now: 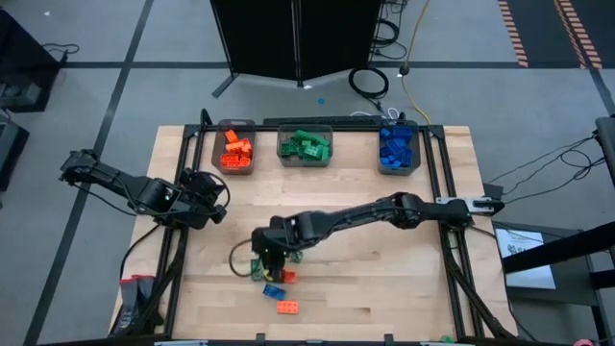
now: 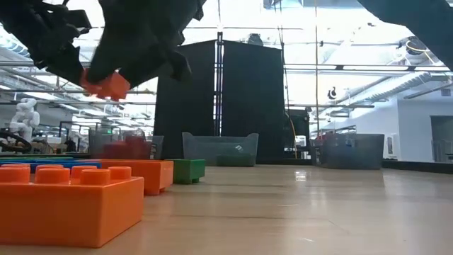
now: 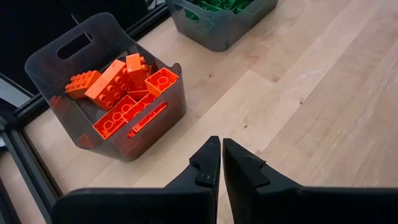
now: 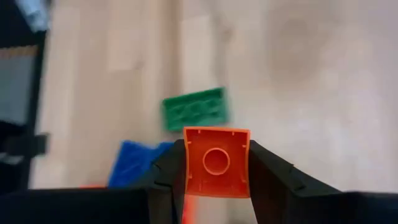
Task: Sort blocks
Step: Put the orange game piece into the left black bin
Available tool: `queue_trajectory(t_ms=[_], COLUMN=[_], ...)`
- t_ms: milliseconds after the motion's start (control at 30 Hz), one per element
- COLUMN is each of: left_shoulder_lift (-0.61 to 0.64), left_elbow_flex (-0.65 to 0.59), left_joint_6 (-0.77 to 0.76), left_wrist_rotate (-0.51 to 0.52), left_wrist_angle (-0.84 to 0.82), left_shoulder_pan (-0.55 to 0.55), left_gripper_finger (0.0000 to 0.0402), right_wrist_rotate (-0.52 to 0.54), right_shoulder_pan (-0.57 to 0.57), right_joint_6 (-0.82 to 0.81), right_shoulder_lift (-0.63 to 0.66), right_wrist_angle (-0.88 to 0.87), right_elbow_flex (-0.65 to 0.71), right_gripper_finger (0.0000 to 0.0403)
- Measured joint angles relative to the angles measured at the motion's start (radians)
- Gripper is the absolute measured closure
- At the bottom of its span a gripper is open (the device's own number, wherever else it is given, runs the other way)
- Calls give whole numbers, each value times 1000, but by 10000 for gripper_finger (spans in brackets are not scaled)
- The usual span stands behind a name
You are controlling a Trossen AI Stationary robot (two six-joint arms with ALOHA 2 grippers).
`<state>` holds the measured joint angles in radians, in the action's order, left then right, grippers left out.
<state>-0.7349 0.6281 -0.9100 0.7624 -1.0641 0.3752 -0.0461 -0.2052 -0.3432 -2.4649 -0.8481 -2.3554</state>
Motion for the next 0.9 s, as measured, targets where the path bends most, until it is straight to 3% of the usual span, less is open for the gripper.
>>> queue_trajectory(t_ms=[200,400,900], left_shoulder_lift=[0,0,-2], left_elbow_flex=[0,0,0], left_joint_6=[0,-1,-2], left_wrist_rotate=[0,0,20], left_wrist_angle=[0,0,0], left_shoulder_pan=[0,0,0], left_gripper_finger=[378,378,378], right_wrist_rotate=[95,104,104], right_shoulder_pan=[96,227,476], right_joint_6=[41,48,41], right_shoulder_lift=[21,21,-22], right_wrist_angle=[34,138,660], right_elbow_flex=[0,0,-1], right_gripper_finger=[287,287,287])
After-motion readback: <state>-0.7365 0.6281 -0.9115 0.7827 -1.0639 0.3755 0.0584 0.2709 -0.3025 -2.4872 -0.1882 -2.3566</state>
